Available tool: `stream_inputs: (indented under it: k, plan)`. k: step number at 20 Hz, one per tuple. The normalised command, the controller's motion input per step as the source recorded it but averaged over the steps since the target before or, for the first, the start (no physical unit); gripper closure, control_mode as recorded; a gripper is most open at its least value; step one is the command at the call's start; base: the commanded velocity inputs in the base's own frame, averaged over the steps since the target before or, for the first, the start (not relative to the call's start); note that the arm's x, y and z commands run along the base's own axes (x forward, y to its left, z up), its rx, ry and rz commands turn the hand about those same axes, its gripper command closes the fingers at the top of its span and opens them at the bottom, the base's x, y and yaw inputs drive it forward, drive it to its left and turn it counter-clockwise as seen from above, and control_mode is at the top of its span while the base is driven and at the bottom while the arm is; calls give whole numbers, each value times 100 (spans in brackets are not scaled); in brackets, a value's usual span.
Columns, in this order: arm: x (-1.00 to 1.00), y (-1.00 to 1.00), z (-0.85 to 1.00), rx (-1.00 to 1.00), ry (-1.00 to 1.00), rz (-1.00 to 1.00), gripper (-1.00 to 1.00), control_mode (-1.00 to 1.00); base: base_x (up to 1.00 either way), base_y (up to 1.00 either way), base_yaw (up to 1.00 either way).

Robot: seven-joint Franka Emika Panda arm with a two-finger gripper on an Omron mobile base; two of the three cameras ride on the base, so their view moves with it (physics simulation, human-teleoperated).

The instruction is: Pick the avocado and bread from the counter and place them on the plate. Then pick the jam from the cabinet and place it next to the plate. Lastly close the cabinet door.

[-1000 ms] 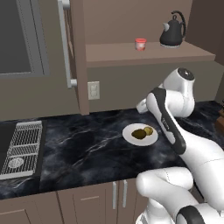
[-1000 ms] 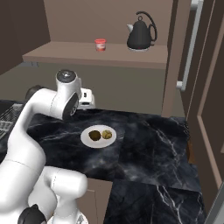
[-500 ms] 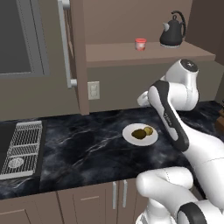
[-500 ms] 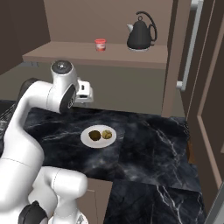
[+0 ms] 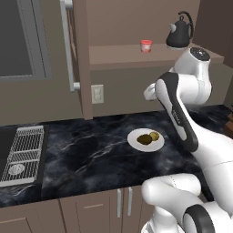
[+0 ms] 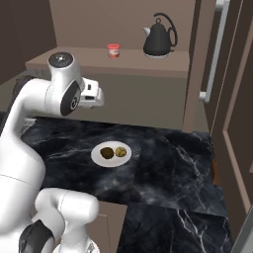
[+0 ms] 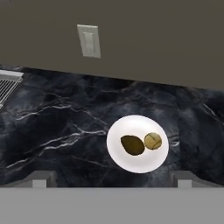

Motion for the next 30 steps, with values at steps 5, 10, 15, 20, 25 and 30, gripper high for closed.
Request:
stream_inputs:
  k: [5,10,15,20,25,30]
  plan:
    - [-12,-1,28,0,0,-10,-100,-100,0,0,0]
    - [-2,0,28,0,-8,-7,-100,-100,0,0,0]
    - [-1,0,24,0,-7,-7,-100,-100,0,0,0]
    - [0,0,27,0,-9,-5,-100,-100,0,0,0]
    - [0,-1,32,0,-13,-1,-100,-100,0,0,0]
    - [0,-1,30,0,-9,0,-100,-100,0,0,0]
